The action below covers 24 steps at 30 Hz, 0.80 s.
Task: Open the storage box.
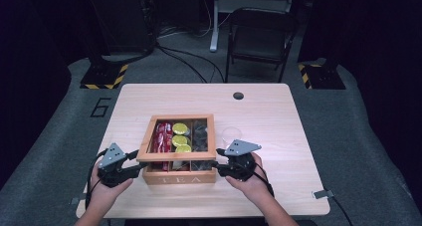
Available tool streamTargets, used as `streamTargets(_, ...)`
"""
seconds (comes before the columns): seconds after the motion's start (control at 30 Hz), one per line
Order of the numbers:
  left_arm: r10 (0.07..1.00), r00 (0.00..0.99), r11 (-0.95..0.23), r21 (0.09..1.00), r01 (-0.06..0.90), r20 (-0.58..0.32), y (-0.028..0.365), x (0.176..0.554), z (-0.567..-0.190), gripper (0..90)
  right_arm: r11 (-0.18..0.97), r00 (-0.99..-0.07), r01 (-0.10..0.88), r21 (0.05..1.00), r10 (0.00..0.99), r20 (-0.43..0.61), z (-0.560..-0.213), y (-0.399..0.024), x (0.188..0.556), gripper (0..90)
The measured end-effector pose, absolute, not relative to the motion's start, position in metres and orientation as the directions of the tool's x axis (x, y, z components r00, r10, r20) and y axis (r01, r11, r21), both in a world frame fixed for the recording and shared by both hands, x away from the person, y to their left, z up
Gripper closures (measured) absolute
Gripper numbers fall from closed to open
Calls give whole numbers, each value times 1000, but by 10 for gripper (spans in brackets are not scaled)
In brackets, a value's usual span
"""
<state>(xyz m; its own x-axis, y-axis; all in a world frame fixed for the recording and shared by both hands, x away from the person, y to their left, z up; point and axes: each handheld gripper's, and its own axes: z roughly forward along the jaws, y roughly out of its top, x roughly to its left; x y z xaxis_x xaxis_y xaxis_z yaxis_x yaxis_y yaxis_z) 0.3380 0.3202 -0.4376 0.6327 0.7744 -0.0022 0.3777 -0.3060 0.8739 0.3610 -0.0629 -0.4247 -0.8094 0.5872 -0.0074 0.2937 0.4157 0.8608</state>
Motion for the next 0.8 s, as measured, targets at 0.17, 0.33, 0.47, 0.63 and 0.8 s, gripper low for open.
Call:
streamTargets(0.17,782,622,-306,887,347,27,321,336,-429,510,412,-806,284,866,592,-18,-417,-62,363,517)
streamTargets(0.33,787,616,-299,898,321,42,320,337,-417,512,399,-799,271,876,601,-26,-407,-62,367,515)
streamTargets(0.47,788,615,-291,899,329,30,321,341,-411,514,394,-794,273,878,607,-26,-400,-61,369,518)
streamTargets(0.63,793,609,-291,897,332,31,320,345,-404,519,398,-794,268,877,608,-33,-394,-60,372,521)
streamTargets(0.8,799,600,-283,903,324,36,319,351,-395,521,391,-786,249,886,617,-51,-386,-58,375,523)
